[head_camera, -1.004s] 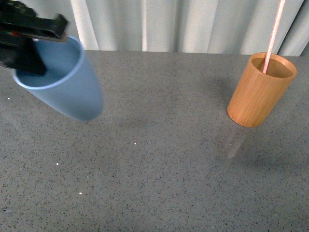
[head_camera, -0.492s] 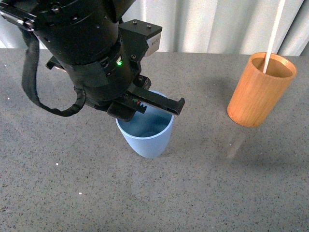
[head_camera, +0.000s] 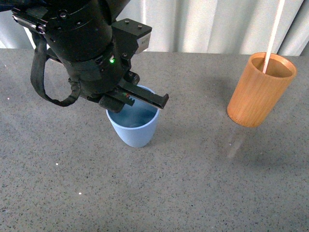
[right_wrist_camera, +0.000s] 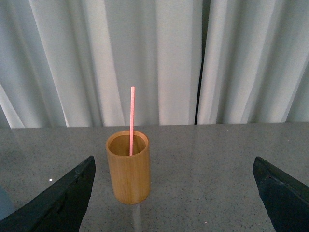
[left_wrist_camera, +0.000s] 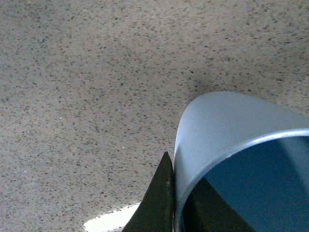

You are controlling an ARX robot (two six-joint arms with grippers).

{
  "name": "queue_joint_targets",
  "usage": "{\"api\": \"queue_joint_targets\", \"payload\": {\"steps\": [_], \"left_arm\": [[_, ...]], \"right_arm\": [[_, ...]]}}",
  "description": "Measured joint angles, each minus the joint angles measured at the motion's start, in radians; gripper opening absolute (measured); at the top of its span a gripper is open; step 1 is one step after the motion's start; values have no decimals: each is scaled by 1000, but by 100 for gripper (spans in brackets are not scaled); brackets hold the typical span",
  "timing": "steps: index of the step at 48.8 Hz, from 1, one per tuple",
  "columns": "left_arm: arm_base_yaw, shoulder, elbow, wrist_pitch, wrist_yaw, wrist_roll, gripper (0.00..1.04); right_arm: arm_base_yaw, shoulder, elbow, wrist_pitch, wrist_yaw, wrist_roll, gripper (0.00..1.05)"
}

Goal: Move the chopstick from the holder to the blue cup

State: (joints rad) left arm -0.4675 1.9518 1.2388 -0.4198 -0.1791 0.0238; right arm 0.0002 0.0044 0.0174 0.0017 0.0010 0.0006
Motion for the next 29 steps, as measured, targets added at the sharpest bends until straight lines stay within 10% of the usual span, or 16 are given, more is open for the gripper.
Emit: {"api": "queue_joint_targets", "payload": {"steps": [29], "left_arm": [[32, 20, -3, 1, 35, 20, 3]], "right_arm": [[0, 0, 0, 0, 0, 0, 95]]}}
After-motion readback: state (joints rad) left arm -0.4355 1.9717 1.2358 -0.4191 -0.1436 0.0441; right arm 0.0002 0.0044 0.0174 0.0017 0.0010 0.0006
